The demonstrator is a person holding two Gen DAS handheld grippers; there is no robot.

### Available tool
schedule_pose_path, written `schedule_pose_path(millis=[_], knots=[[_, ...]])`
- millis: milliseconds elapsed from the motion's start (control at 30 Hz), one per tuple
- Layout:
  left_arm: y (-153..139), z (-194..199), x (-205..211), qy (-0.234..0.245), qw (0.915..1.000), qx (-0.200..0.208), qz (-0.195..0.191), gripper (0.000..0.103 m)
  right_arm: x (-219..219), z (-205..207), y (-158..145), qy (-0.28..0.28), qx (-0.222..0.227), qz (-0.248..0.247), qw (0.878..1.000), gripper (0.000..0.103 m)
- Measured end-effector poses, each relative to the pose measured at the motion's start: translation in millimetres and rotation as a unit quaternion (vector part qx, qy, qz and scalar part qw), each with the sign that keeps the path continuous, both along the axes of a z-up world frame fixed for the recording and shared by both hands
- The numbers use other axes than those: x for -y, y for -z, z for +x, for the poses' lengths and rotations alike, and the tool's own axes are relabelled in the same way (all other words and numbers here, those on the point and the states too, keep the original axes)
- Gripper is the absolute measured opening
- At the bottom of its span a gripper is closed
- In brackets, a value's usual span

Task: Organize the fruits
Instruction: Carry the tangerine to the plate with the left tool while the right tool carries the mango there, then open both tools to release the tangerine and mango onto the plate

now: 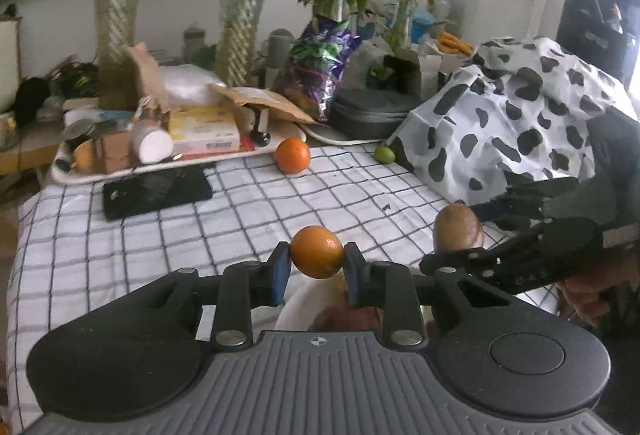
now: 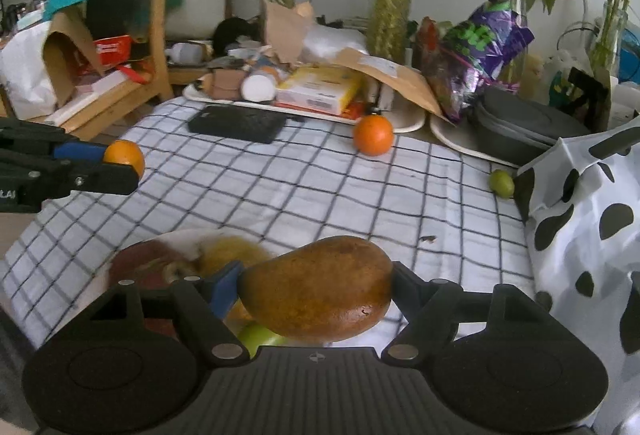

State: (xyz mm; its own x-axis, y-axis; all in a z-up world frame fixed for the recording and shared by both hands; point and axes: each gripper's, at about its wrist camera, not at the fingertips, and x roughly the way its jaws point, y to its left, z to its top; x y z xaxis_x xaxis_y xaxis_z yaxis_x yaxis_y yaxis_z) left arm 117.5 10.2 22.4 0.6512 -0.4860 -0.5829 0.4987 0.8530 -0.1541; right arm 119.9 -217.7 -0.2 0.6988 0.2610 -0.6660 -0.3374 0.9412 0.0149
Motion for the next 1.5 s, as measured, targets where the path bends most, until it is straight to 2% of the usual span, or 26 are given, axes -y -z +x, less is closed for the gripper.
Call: schedule_pose_path(millis=[367,600,867,1033,1300,1500], knots=[[23.8,-55.2,4.4,-0.002,0.9984,-0.034,0.044,0.028,-18.1,-48.5,0.8,-0.018,0.000,-0.007,1.000,0.079],[46.0,-61.6,12.0,-0.001,0.9949,-0.071,0.073,0.028,-30.3,-65.9,7.4,-0.039,-0.013,-0.024,0.999,0.079],[59.7,-58.7,23.5,0.008,0.9906,-0.077,0.113,0.031,-39.2,-70.6,16.1,-0.061,-0.026,-0.046,0.997,0.079],[56.6,-61.0,20.5,0.015,0.9927,-0.074,0.094,0.047,-43.1,-67.9,18.9,-0.065,-0.030,-0.052,0.996,0.079],[49.8,-61.6,9.5,0.003,0.9952,-0.073,0.065,0.048,-51.9,-59.0,22.6,-0.084,-0.032,-0.062,0.994,0.079],[44.7,-62.6,1.6,-0.025,0.9959,-0.061,0.061,0.059,-60.3,-51.7,24.3,-0.118,-0.031,-0.057,0.991,0.079]])
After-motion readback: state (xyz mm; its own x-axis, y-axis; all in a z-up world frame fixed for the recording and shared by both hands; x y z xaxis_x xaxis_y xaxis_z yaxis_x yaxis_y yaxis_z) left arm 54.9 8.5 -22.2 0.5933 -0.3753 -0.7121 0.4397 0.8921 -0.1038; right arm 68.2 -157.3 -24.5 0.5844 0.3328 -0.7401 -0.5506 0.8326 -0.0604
